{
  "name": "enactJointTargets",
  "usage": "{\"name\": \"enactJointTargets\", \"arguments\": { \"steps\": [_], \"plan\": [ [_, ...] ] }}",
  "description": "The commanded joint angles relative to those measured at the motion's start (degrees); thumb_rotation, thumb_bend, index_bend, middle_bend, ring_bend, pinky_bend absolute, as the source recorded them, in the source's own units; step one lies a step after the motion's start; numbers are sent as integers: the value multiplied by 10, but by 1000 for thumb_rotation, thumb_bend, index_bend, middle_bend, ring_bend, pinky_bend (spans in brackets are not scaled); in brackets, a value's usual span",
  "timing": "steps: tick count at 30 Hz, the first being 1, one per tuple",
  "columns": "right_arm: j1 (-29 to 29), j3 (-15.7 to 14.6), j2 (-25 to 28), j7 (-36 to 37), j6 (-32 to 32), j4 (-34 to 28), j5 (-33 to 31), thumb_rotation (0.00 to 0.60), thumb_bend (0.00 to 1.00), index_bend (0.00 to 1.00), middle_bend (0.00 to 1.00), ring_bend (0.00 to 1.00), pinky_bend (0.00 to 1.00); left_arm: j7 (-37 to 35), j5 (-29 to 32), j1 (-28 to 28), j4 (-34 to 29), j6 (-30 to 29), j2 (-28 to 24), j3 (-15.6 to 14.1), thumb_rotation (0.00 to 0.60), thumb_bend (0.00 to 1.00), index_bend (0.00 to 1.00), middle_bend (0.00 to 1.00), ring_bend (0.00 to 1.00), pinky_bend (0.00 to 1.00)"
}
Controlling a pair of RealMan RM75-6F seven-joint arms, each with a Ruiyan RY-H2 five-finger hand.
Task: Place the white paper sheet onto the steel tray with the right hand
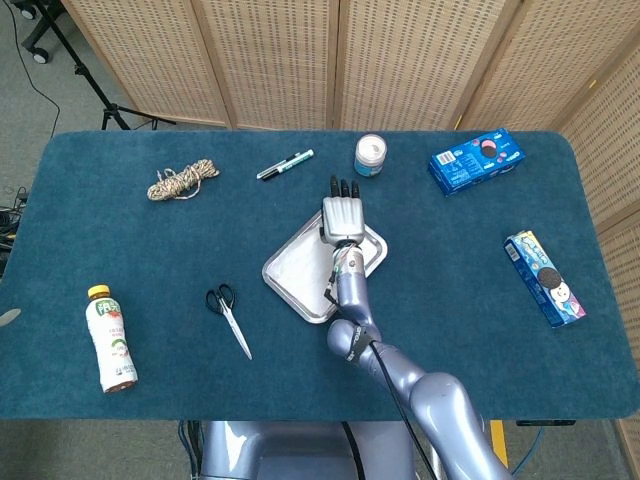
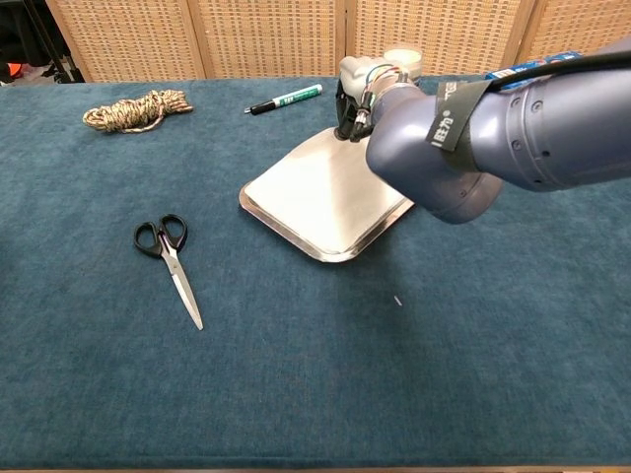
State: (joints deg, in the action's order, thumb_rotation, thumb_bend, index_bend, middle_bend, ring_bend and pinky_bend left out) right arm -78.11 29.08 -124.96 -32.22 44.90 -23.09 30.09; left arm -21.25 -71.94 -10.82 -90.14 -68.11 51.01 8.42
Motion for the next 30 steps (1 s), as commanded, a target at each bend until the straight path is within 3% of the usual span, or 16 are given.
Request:
{"name": "enactJointTargets", "arguments": {
  "steps": [1, 5, 10, 13, 21, 24, 30],
  "plan": [
    [1, 10, -4, 4, -8, 11, 11, 600, 672, 666, 0, 0, 0, -1, 0, 0, 1, 0, 0, 0, 600, 0, 0, 0, 0, 0],
    [7, 20, -2, 11, -14, 11, 22, 600, 659, 630, 0, 0, 0, 0, -2, 0, 0, -1, 0, -1, 600, 0, 0, 0, 0, 0],
    [16, 23, 8, 16, -23, 1, 41, 600, 646, 336, 0, 0, 0, 1, -3, 1, -1, -3, 0, -2, 600, 0, 0, 0, 0, 0],
    [20, 26, 14, 14, -23, -6, 48, 600, 638, 218, 0, 0, 0, 1, -2, 1, -1, -3, 0, -1, 600, 0, 0, 0, 0, 0],
    [33, 33, 27, 0, -14, -23, 59, 600, 617, 107, 0, 0, 0, 4, -5, 1, -2, -4, 0, -3, 600, 0, 0, 0, 0, 0],
    [38, 37, 32, -12, -14, -30, 58, 600, 570, 65, 0, 0, 0, 5, -4, 1, -2, -5, 0, -3, 600, 0, 0, 0, 0, 0],
    [45, 43, 40, -35, -5, -47, 54, 600, 309, 21, 0, 0, 0, 6, -8, 1, -4, -6, 0, -5, 600, 0, 0, 0, 0, 0]
  ]
}}
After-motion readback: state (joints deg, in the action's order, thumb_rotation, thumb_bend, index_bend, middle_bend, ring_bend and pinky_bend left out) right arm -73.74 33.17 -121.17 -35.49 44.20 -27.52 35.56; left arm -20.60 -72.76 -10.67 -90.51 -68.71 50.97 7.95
